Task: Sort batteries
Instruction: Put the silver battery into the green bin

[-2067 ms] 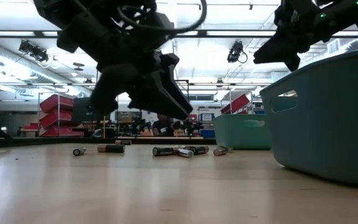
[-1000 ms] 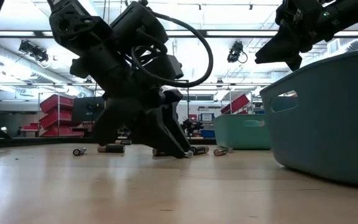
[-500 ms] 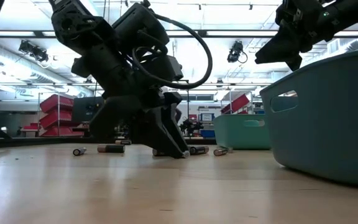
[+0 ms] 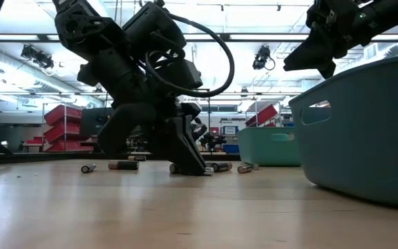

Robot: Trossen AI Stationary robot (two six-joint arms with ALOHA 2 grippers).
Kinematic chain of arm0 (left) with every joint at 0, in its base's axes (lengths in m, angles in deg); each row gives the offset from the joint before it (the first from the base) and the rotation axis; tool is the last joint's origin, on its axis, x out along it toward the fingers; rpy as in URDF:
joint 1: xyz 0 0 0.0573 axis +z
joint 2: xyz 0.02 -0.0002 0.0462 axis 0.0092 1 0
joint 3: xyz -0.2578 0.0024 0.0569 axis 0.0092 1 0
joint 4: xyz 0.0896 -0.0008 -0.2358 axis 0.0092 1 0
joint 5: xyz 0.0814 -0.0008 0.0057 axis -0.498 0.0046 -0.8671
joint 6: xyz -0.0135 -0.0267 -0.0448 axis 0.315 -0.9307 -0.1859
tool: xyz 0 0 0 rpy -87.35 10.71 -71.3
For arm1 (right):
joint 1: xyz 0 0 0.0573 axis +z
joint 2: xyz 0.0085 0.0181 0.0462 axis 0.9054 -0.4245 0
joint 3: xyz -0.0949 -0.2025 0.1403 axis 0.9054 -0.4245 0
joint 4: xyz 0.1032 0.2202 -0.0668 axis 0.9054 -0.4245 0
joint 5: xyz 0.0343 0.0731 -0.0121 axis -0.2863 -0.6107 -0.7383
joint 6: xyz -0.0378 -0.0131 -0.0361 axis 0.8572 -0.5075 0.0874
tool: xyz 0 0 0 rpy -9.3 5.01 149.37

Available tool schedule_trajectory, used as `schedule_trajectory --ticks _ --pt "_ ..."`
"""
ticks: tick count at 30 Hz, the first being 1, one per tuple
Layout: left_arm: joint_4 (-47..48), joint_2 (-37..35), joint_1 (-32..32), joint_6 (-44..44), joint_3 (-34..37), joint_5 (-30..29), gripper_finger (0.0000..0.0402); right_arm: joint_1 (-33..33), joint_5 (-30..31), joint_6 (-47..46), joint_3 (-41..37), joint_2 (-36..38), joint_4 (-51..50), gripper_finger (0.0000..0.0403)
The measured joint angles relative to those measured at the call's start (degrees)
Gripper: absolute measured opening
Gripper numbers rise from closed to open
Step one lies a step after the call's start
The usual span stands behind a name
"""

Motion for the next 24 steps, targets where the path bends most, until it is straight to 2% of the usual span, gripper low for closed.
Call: schedule_trajectory --ticks 14,24 --pt "-5.8 0.3 -0.2 -1.5 0.1 0.0 0.0000 0.0 0.0 0.0 0.0 0.0 0.1 0.0068" --pt "-3.4 0.3 -0.3 -2.5 0.1 -0.4 0.0014 0.0 0.0 0.0 0.0 0.0 0.1 0.0068"
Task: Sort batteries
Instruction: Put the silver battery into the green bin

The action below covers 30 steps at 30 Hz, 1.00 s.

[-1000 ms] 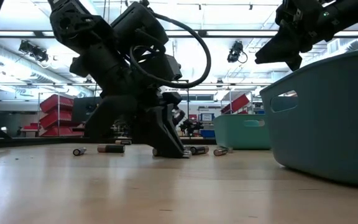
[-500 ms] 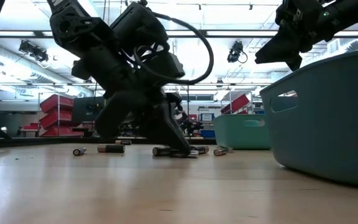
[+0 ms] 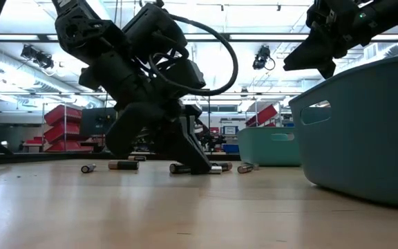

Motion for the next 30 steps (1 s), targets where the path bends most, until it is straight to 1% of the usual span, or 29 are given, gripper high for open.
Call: schedule_trajectory --ticks 5,10,15,19,27,30 --pt "0.3 0.0 0.0 -0.3 0.0 -0.6 0.0052 0.0 0.0 0.0 0.0 0.0 0.0 0.0068" --pt "-4.5 -0.1 -0.5 -0.3 -0.1 -0.9 0.0087 0.0 0.0 0.0 0.0 0.0 0.0 0.0068" --pt "-1.8 -0.1 -0.4 -0.4 -0.1 -5.9 0.0114 0.0 0.0 0.0 0.0 0.0 0.0 0.0068" --pt "0.9 -0.1 -0.1 -0.7 -0.1 -8.9 0.0122 0.0 0.0 0.0 0.0 0.0 0.0 0.0068" --pt "2.3 -0.2 0.0 -0.9 -0.2 -9.0 0.0122 0.0 0.0 0.0 0.0 0.0 0.0 0.0068" --pt "3.1 -0.3 0.0 -2.4 -0.3 -9.0 0.0122 0.0 0.0 0.0 0.0 0.0 0.0 0.0068"
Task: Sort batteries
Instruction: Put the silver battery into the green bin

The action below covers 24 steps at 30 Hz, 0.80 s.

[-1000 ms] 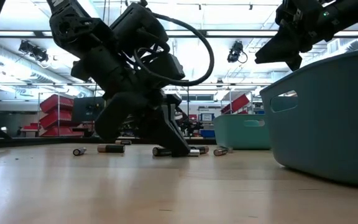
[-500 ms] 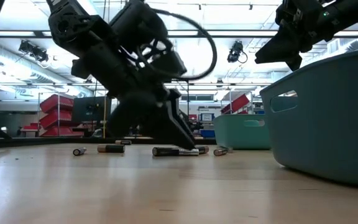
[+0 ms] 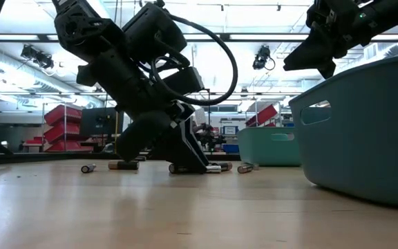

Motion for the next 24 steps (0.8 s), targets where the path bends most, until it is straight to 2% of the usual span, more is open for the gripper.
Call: schedule_trajectory --ticks 24 --pt "-0.4 1.6 0.0 -5.4 0.0 -0.2 0.0119 0.0 0.0 0.0 0.0 0.0 0.0 0.0068"
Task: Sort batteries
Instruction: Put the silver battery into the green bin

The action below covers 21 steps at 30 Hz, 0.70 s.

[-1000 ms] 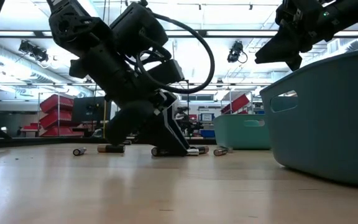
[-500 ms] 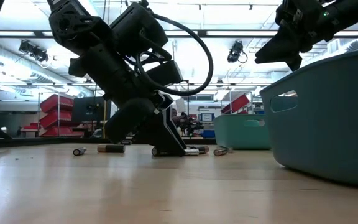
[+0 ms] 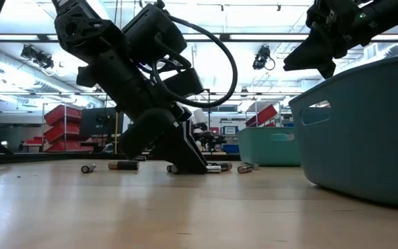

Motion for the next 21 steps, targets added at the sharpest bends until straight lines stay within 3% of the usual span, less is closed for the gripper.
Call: schedule_trajectory --ticks 4,11,21 --pt "0.2 0.1 -0.1 0.7 0.0 -0.3 0.0094 0.0 0.0 0.0 0.0 0.0 0.0 0.0068" --pt "0.2 0.1 -0.1 1.6 0.1 -0.8 0.0016 0.0 0.0 0.0 0.0 0.0 0.0 0.0068" --pt "-3.0 0.2 -0.7 4.4 0.2 -1.8 0.0010 0.0 0.3 0.0 0.0 0.0 0.0 0.0068"
